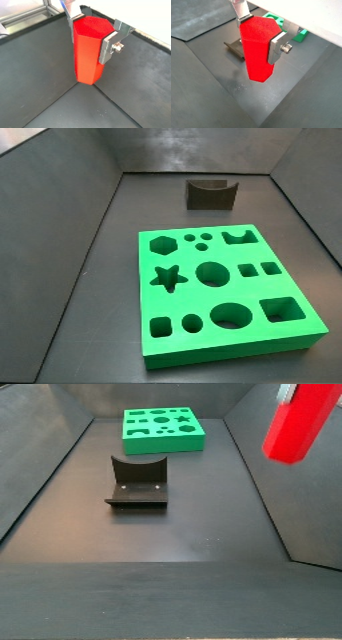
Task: Pick up the hexagon object. Move up. Move to above the board. Insert the hexagon object.
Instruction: Move to above the board.
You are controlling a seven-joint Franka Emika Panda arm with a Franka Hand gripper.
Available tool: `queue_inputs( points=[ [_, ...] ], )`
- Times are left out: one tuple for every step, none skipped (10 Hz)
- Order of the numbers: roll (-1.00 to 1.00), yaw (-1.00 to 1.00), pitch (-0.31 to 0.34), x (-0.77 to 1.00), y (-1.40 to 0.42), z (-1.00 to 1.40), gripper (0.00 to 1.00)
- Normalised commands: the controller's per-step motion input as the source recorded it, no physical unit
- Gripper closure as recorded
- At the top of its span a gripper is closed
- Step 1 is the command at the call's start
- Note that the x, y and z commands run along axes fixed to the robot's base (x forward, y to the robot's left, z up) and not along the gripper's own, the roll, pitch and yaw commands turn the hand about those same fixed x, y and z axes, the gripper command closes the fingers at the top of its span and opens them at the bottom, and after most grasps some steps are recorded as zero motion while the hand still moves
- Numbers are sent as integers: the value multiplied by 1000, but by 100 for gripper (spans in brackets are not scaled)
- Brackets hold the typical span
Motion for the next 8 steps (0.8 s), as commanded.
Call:
queue_inputs(
  points=[
    [91,24,96,-23,-71,1000,100],
    [91,25,90,-21,-60,1000,100],
    [93,27,89,-19,-58,1000,100],
    [91,26,91,-16,-53,1000,100],
    [77,25,89,-12,-44,1000,100],
    [69,28,90,-10,-32,944,100],
    [68,26,89,-8,-22,838,100],
    [63,25,88,-6,-12,627,100]
  ],
)
